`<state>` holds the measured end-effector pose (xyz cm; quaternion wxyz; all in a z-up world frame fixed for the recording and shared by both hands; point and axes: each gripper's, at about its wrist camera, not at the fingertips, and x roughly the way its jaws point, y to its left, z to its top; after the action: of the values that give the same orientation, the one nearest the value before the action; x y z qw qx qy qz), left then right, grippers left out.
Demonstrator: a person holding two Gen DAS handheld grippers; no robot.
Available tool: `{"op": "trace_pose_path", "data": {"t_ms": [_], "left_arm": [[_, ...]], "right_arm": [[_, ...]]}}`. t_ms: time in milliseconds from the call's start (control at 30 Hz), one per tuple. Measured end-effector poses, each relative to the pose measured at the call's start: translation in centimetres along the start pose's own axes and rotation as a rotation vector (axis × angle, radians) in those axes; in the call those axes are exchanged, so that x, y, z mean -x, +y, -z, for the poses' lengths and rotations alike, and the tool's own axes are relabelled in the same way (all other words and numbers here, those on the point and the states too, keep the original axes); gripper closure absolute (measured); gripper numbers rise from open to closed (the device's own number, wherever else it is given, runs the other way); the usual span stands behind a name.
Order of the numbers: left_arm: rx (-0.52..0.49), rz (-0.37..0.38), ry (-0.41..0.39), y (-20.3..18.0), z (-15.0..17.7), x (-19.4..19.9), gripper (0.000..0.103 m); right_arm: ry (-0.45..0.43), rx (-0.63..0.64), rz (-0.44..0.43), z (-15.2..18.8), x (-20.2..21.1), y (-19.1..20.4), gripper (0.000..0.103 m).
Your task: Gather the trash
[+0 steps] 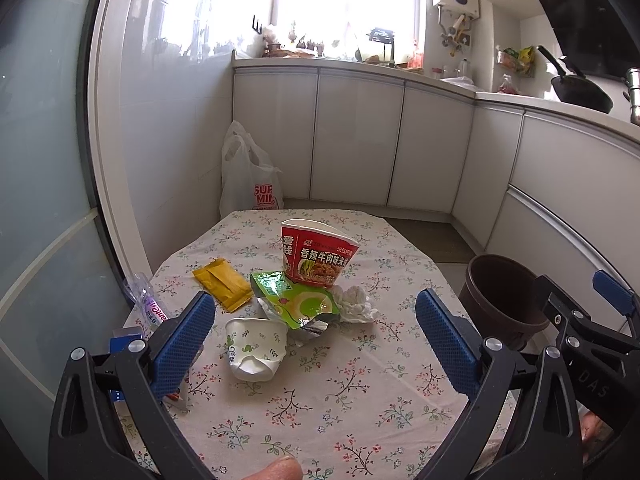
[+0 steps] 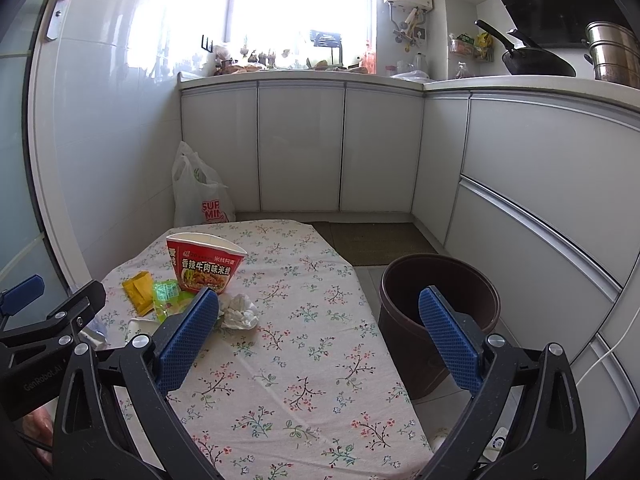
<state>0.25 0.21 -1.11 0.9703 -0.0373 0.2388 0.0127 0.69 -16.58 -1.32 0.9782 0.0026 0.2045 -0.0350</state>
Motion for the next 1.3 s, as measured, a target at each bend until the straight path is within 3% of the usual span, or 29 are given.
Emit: {"op": "trace_pose_path", "data": {"t_ms": [1300], "left_arm": [[-0.002, -0.004, 0.012, 0.47, 0.26, -0.18, 0.005]], "right_arm": [[0.003, 0.01, 0.002, 0.43, -0.23, 0.26, 0.007]]}}
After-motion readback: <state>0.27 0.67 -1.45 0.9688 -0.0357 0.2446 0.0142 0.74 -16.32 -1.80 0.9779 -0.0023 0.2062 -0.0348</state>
